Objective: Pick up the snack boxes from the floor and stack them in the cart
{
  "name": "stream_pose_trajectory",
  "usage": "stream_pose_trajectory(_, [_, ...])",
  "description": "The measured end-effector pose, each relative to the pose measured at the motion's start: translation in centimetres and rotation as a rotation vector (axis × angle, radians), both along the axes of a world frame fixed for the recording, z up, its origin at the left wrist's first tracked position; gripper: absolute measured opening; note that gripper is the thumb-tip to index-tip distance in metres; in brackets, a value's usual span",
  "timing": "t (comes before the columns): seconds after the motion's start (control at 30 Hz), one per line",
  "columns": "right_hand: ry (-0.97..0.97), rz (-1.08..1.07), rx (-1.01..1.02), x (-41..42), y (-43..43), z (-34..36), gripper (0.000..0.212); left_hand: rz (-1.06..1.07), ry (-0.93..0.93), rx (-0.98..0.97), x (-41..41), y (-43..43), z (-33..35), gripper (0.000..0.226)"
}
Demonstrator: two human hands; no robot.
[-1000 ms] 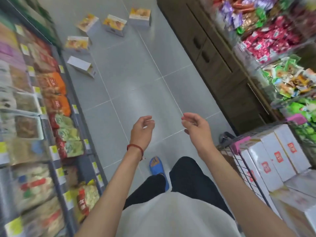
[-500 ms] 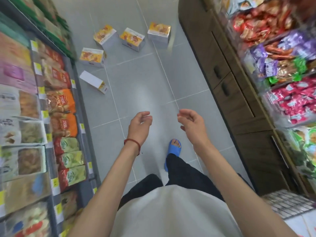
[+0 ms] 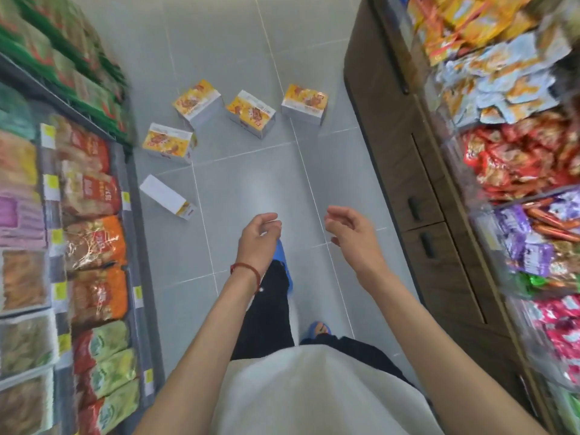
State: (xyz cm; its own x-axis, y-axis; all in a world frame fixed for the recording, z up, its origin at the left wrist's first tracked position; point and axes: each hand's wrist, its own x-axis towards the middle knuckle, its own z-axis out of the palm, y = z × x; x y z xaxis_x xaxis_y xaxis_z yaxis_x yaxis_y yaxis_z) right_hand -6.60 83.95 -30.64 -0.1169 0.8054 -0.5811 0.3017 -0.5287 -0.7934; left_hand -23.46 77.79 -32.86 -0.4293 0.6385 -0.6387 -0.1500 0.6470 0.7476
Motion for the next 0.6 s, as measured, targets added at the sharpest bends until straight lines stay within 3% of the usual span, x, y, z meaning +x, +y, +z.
stream_pose_trajectory(0.3, [-0.006,-0.08,-0.014,-7.5,15.9,1.0,0.026,-0.103,0.037,-0.026,-8.5,16.7,0.5,0.02])
stream_pose_trajectory(0.6, [0.021,-0.072,-0.069,-10.4,32.4,-1.2,0.022,-0.086,0.034,-0.091,-11.4,32.2,-0.7,0.027])
